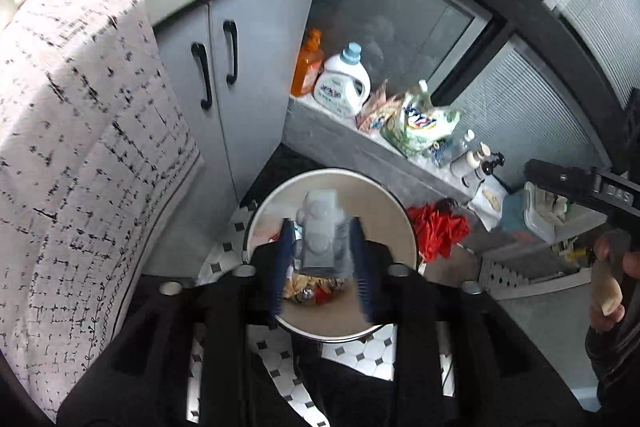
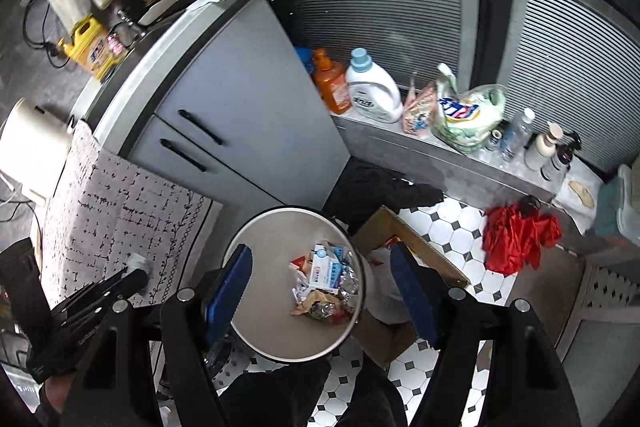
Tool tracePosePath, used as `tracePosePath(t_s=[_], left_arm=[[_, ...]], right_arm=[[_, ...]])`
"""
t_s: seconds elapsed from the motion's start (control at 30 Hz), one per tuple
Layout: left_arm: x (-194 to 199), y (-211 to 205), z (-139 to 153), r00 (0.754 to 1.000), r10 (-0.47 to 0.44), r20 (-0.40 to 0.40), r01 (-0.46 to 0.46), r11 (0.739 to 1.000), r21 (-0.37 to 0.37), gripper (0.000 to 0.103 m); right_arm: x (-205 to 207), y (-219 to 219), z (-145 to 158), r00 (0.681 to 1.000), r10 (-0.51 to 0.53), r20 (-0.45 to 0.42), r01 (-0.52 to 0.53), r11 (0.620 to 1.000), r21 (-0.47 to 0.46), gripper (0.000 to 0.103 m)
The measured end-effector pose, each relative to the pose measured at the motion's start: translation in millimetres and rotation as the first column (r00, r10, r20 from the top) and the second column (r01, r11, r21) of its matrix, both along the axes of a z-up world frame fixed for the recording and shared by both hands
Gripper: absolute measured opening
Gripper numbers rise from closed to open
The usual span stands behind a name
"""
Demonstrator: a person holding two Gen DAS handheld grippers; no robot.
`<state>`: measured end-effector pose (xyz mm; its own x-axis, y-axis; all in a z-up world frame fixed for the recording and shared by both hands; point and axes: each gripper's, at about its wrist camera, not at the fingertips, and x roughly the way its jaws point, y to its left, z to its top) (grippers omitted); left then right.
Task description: Collect trash
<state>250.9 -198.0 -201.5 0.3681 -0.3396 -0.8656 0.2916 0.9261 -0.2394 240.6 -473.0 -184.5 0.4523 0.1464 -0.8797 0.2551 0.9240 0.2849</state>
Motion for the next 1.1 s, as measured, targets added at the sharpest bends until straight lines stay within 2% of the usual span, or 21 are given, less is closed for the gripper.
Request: tracePosePath(t_s=[0.07,0.27,0.4,0.53,0.63,0.8,0.9,1.1], left_arm=[[-0.8,-0.2,0.7,1.0,0.002,0.012,-0.002,1.0,-0.005,0.06],[-1.5,18.3,8.1,0.998,0.051,0.031,-0.051,0.999,0.007,0.069],[-6.3,34.4,16.3,0.994,0.096,0.056,-0.096,0.995,0.008,0.074],[-15.2,51.7,23.1,0.986,0.153,0.071,-0.153,0.988,0.002,0.076],[-24.3,64.9,30.2,0.976,0.199,0.086,-0.199,0.98,-0.009,0.081],[-42.0,84.5,50.6,0.952,0.276,0.133,-0.275,0.961,-0.027,0.088],[-53.2,98.1,66.6,0.93,0.332,0.16,-0.329,0.943,-0.043,0.093],[-76.0,126.6,105.5,0.889,0.401,0.221,-0.4,0.915,-0.051,0.097]], right_arm=[[-2.7,-3.7,0.3,1.0,-0.01,0.0,0.01,1.0,-0.001,0.071],[-1.9,0.0,-0.6,1.0,-0.003,0.003,0.002,1.0,0.006,0.071],[4.9,13.9,2.4,0.999,0.045,0.013,-0.046,0.999,0.008,0.071],[11.1,30.7,7.8,0.995,0.097,0.026,-0.097,0.995,0.001,0.077],[15.0,42.7,12.9,0.99,0.138,0.033,-0.138,0.99,0.0,0.08],[17.7,62.5,26.3,0.977,0.207,0.055,-0.207,0.978,-0.008,0.092],[19.0,76.2,36.3,0.965,0.254,0.062,-0.254,0.967,-0.007,0.095],[18.8,111.0,65.0,0.935,0.351,0.055,-0.35,0.936,-0.039,0.093]])
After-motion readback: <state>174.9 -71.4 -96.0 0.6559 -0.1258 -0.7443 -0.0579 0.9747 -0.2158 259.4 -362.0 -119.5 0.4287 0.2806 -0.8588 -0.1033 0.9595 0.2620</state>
